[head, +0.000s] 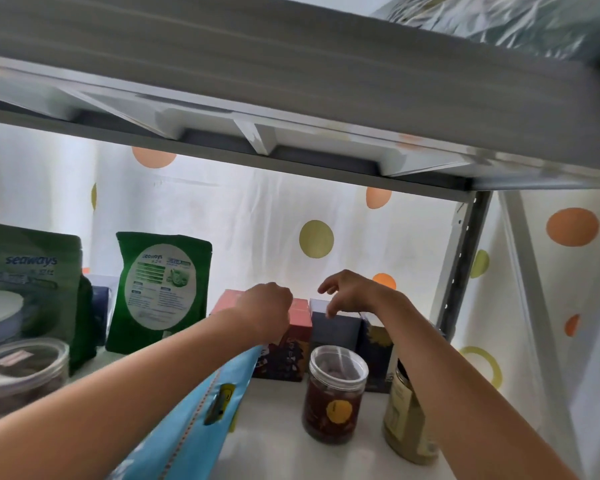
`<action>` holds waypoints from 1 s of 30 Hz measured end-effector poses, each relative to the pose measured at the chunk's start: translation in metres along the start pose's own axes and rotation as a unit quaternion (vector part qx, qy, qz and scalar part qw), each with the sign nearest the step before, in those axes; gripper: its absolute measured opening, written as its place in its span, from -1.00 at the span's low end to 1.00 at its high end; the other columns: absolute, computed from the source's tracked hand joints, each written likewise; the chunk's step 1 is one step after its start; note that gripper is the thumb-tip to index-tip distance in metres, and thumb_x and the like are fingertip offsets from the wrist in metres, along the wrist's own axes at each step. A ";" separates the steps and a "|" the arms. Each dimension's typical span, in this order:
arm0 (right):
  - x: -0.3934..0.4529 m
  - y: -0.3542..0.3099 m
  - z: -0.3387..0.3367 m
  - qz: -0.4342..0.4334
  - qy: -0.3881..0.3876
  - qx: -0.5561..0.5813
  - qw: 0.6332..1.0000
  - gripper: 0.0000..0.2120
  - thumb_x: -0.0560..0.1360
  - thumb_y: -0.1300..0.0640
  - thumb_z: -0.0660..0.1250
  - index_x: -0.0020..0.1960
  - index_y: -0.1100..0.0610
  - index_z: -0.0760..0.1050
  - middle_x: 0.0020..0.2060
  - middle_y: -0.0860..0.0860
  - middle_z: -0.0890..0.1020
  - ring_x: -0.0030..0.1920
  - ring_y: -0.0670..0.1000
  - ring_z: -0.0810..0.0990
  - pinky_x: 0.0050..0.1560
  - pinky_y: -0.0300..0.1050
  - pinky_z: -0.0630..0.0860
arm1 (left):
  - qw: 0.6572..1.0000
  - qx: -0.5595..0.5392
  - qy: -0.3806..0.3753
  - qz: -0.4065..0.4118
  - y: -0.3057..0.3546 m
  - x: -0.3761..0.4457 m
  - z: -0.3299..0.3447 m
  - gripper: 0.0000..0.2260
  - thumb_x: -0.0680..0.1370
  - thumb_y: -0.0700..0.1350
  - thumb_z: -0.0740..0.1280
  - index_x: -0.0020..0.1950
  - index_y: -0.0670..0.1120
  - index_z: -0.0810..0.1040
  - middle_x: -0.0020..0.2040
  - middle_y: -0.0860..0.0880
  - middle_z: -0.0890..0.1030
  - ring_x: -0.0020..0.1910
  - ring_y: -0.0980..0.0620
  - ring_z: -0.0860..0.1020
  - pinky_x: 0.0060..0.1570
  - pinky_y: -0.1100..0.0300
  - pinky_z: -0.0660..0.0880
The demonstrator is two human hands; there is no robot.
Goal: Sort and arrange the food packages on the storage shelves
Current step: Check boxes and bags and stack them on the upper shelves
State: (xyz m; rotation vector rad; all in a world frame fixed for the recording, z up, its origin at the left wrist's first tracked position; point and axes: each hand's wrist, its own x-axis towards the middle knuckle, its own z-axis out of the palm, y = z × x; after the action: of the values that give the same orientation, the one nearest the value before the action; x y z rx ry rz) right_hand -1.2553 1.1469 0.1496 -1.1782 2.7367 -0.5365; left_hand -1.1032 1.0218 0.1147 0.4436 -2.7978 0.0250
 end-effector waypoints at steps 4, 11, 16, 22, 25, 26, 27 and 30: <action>0.012 0.008 0.006 0.010 -0.075 -0.071 0.995 -0.15 0.37 0.01 0.57 0.56 -0.04 0.26 0.57 -0.01 0.27 0.52 0.12 0.29 0.46 0.10 0.35 | 1.000 0.014 -0.010 -0.012 0.014 -0.001 0.022 -0.79 0.61 -0.16 0.18 0.17 -0.18 0.53 0.10 -0.15 0.58 0.07 -0.12 0.56 0.07 0.05 0.53; 0.030 0.024 0.008 0.023 -0.078 -0.113 0.990 -0.12 0.25 -0.07 0.60 0.50 -0.11 0.33 0.51 -0.02 0.34 0.39 0.14 0.42 0.33 0.10 0.49 | 0.998 0.039 -0.039 0.026 0.007 -0.006 0.030 -0.76 0.63 -0.09 0.23 0.28 -0.13 0.42 0.15 -0.08 0.50 0.07 -0.08 0.53 0.09 0.05 0.52; 0.028 0.033 0.004 -0.012 -0.052 -0.066 0.996 -0.22 0.24 0.07 0.66 0.40 -0.03 0.45 0.32 0.01 0.48 0.21 0.11 0.51 0.24 0.07 0.55 | 0.993 0.081 -0.080 0.018 0.011 -0.005 0.015 -0.72 0.63 0.00 0.23 0.28 -0.10 0.43 0.18 -0.09 0.53 0.12 -0.09 0.53 0.08 0.07 0.49; 0.003 0.028 -0.022 -0.108 0.088 0.038 0.989 -0.27 0.30 0.22 0.61 0.43 0.12 0.44 0.22 0.06 0.50 0.18 0.07 0.50 0.07 -0.10 0.50 | 0.995 0.040 -0.078 -0.046 0.026 -0.001 -0.009 -0.73 0.59 0.00 0.24 0.25 -0.04 0.52 0.08 -0.02 0.59 0.01 -0.03 0.56 0.06 0.07 0.53; -0.022 0.026 -0.032 -0.160 0.163 0.063 0.972 -0.33 0.32 0.24 0.59 0.39 0.14 0.47 0.19 0.04 0.52 0.18 0.07 0.53 0.05 -0.13 0.53 | 0.999 0.017 -0.020 -0.036 0.044 -0.006 -0.026 -0.76 0.62 -0.04 0.22 0.21 -0.08 0.56 0.11 -0.06 0.61 0.01 -0.03 0.57 0.00 0.15 0.50; -0.030 0.026 -0.034 -0.177 0.182 0.071 0.965 -0.35 0.33 0.24 0.59 0.37 0.15 0.48 0.19 0.04 0.53 0.16 0.06 0.53 0.06 -0.14 0.54 | 0.999 0.002 -0.003 -0.036 0.048 -0.007 -0.031 -0.78 0.62 -0.06 0.21 0.17 -0.08 0.58 0.09 -0.06 0.62 -0.01 -0.02 0.57 -0.04 0.16 0.48; -0.040 0.026 -0.036 -0.194 0.198 0.083 0.957 -0.37 0.33 0.23 0.59 0.36 0.16 0.49 0.17 0.04 0.54 0.15 0.05 0.54 0.05 -0.16 0.55 | 0.999 -0.018 0.013 -0.039 0.052 -0.009 -0.036 -0.79 0.61 -0.09 0.21 0.13 -0.08 0.59 0.09 -0.06 0.63 -0.02 -0.03 0.56 -0.06 0.16 0.47; -0.066 0.029 -0.047 -0.211 0.229 0.153 0.938 -0.40 0.34 0.19 0.61 0.33 0.16 0.51 0.11 0.02 0.56 0.12 0.03 0.55 -0.04 -0.27 0.52 | 0.994 -0.071 0.045 -0.063 0.062 -0.016 -0.053 -0.77 0.58 -0.13 0.20 0.11 -0.11 0.61 0.13 -0.07 0.63 0.05 -0.07 0.57 -0.06 0.16 0.43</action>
State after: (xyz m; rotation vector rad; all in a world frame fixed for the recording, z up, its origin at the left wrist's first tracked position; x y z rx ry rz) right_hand -1.2403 1.2259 0.1804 -1.7371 2.5762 -1.3904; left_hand -1.0918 1.0891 0.1625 0.5665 -2.6557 -0.1760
